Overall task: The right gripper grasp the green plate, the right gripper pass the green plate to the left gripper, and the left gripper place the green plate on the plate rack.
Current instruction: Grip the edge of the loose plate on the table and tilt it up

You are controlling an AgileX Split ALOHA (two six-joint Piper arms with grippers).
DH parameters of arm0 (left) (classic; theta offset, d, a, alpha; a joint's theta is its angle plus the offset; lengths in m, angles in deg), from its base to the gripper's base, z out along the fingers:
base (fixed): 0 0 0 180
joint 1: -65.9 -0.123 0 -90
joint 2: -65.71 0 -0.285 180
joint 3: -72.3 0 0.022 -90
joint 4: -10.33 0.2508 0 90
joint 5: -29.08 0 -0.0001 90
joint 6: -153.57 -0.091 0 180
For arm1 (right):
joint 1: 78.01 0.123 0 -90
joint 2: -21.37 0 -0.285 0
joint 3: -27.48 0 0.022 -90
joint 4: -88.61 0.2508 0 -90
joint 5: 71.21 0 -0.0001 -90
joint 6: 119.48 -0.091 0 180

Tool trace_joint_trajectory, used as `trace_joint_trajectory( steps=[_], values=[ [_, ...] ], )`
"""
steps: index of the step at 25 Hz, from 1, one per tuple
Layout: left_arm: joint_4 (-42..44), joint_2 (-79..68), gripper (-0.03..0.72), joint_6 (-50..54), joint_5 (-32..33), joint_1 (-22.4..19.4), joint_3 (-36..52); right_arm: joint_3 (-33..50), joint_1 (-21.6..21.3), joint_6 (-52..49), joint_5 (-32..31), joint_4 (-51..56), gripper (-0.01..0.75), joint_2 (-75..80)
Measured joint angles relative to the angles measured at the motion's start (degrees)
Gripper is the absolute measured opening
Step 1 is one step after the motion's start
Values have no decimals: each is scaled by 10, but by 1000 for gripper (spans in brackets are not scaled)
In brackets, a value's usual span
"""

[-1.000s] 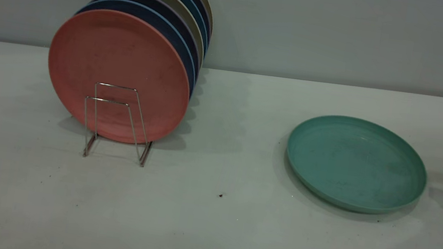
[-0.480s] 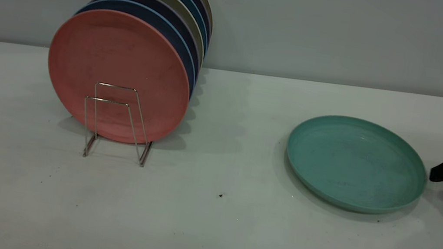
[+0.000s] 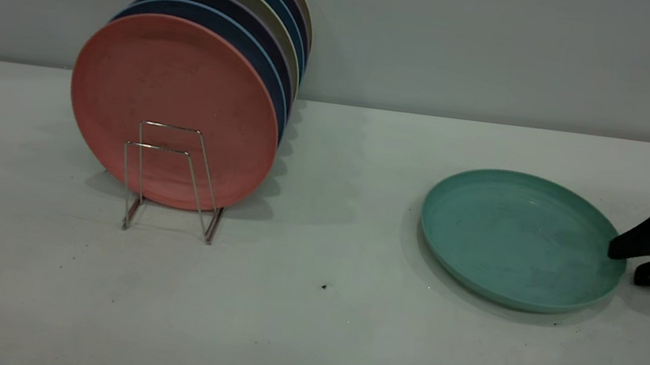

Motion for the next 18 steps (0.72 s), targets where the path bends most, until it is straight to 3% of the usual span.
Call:
trace_joint_trajectory(
  steps=[6,8,12,14,18],
  values=[
    [1,0,553,-1,0,0,0,-11,27,-3,4,18,420,10],
    [1,0,553,-1,0,0,0,-12,38,-3,19,21,345,10],
    [0,0,541,-1,0,0,0,-12,49,-4,54,23,70,10],
    [-1,-1,523,0,3,0,0,-12,50,-8,59,25,22,10],
    [-21,-39,485,-6,18,0,0,-12,50,-15,61,-9,13,1]
  ],
)
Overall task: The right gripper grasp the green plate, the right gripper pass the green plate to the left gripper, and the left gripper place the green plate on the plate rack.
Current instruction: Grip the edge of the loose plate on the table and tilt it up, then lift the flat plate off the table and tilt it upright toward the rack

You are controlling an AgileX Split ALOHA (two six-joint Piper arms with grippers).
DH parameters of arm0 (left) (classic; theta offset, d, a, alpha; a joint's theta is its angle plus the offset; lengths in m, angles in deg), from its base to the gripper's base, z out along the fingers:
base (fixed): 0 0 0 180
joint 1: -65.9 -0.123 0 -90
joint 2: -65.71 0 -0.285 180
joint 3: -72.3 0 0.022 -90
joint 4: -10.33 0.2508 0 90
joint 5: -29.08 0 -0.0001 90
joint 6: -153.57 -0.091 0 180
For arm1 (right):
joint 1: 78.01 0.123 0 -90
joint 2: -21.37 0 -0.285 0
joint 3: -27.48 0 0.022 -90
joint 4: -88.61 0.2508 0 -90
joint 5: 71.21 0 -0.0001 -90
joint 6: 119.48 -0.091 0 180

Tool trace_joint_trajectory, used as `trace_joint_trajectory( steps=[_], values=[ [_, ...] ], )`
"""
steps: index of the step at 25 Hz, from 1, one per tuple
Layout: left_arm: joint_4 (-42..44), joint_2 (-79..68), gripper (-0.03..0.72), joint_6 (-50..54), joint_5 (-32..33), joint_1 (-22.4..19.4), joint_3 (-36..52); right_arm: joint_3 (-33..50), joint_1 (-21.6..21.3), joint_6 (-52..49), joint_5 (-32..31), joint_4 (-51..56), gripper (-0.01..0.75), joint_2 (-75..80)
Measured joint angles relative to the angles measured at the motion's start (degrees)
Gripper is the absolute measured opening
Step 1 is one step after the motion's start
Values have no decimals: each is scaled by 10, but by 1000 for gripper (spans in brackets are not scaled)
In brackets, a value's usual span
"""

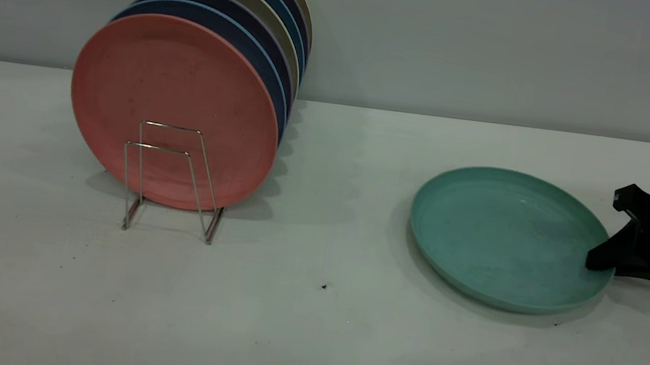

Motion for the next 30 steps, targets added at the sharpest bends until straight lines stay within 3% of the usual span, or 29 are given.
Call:
trace_joint_trajectory(
  steps=[8,16,24,30],
  values=[
    [-131,-161,477,-131,-8,6,-51,1,0,-34,-9,-147,13,-108],
    [-222,-385,475,-227,-23,79,-159,1,11,-53,-69,-182,13,-167],
    [-244,-541,475,-248,-32,144,-249,2,80,-53,-74,-196,13,-168],
    [-267,-603,475,-251,-43,151,-265,2,134,-53,-86,-195,13,-168]
  ],
)
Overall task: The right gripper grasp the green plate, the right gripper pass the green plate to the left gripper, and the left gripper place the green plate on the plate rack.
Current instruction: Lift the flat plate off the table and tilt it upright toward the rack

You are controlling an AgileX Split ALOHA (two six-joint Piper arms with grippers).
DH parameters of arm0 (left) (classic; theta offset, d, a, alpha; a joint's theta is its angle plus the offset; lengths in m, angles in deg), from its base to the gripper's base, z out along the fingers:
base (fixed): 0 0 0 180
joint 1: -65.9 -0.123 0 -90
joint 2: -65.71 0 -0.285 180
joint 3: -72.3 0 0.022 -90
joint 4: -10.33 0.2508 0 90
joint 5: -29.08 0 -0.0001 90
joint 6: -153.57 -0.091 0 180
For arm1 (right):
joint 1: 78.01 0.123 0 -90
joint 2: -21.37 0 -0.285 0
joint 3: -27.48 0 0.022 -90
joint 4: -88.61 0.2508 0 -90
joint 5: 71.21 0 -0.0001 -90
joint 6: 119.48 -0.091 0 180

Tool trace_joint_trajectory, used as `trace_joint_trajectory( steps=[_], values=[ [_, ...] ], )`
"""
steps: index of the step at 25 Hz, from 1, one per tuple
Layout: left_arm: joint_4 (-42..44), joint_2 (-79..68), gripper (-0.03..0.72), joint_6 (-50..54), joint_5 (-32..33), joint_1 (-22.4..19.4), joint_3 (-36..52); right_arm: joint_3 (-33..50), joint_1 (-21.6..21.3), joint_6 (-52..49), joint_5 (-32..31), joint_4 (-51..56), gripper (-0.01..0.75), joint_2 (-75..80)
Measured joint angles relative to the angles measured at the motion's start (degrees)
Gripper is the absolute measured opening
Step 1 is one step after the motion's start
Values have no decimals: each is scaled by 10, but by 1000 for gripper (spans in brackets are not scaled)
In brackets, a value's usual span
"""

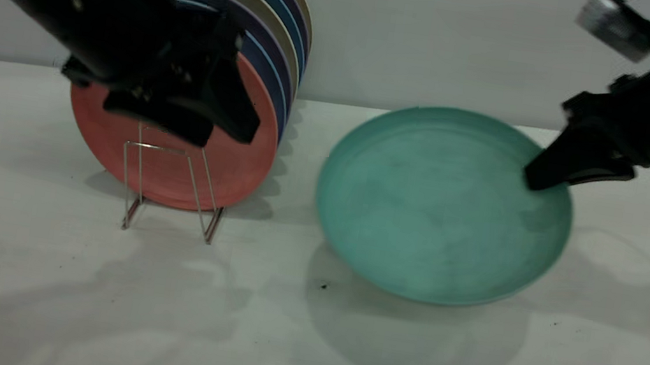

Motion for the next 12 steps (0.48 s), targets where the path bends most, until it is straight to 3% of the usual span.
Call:
trace_joint_trajectory(
  steps=[12],
  values=[
    [-35,-29,475,-3,-35,0,-3,0,69,38,-56,129,15,0]
  ],
)
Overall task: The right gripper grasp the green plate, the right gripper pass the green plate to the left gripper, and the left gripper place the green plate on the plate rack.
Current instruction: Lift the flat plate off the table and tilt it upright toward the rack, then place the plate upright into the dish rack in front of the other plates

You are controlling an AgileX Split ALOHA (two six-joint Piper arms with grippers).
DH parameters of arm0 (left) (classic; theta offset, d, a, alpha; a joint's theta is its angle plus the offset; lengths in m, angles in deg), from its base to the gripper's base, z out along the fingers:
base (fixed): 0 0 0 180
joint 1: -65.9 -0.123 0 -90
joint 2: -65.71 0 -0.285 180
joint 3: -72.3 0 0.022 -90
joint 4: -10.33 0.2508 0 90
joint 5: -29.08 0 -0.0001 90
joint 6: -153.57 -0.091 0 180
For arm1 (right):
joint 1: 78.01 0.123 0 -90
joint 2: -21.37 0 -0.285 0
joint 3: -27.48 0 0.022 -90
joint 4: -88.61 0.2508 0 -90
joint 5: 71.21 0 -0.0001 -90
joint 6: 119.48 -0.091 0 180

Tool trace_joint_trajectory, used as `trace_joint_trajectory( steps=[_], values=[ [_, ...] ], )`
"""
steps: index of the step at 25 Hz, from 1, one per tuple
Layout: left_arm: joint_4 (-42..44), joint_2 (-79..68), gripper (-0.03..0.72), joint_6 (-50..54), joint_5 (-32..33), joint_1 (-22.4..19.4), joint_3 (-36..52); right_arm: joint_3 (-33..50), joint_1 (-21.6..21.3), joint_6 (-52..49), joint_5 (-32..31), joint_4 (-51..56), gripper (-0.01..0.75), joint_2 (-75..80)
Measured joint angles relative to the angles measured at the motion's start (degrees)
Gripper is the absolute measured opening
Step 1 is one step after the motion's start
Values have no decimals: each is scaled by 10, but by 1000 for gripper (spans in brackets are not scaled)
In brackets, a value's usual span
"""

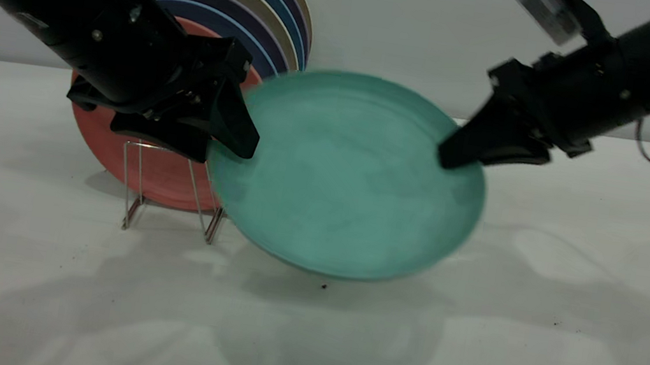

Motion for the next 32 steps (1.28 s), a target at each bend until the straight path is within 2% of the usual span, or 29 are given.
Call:
trace_joint_trajectory(
  steps=[4,6,8,10,11,13,15,19,22,23,25,28,32],
  values=[
    [-42,-1,467,-21,0,0,0,0,13,28,-25,53,25,0],
    [-63,-1,431,-38,-2,0,0,1,14,43,-29,71,31,0],
    [-80,-1,338,-61,-3,-1,0,1,11,55,-27,78,41,0],
    [-100,-1,204,-85,4,-2,-1,1,8,61,-13,81,56,0],
    [-107,0,160,-97,9,-2,-1,2,8,59,-2,81,70,0],
    [-115,2,124,-116,12,-1,-1,2,8,44,10,80,111,0],
    [-116,3,120,-136,9,1,-1,2,8,35,15,66,194,0],
    [-94,2,112,-182,-20,3,-1,2,-1,29,5,26,449,0],
    [-34,-1,112,-199,-20,2,-12,2,-29,29,-16,0,631,0],
    [0,-2,112,-199,-10,2,-19,2,-43,28,-25,-9,675,0],
    [81,-2,112,-191,25,2,-44,2,-74,25,-45,-22,715,0],
    [207,-2,112,-173,102,2,-97,2,-114,12,-62,-40,711,0],
    [374,-2,112,-186,193,2,-172,2,-151,-2,-66,-66,646,0]
  ],
)
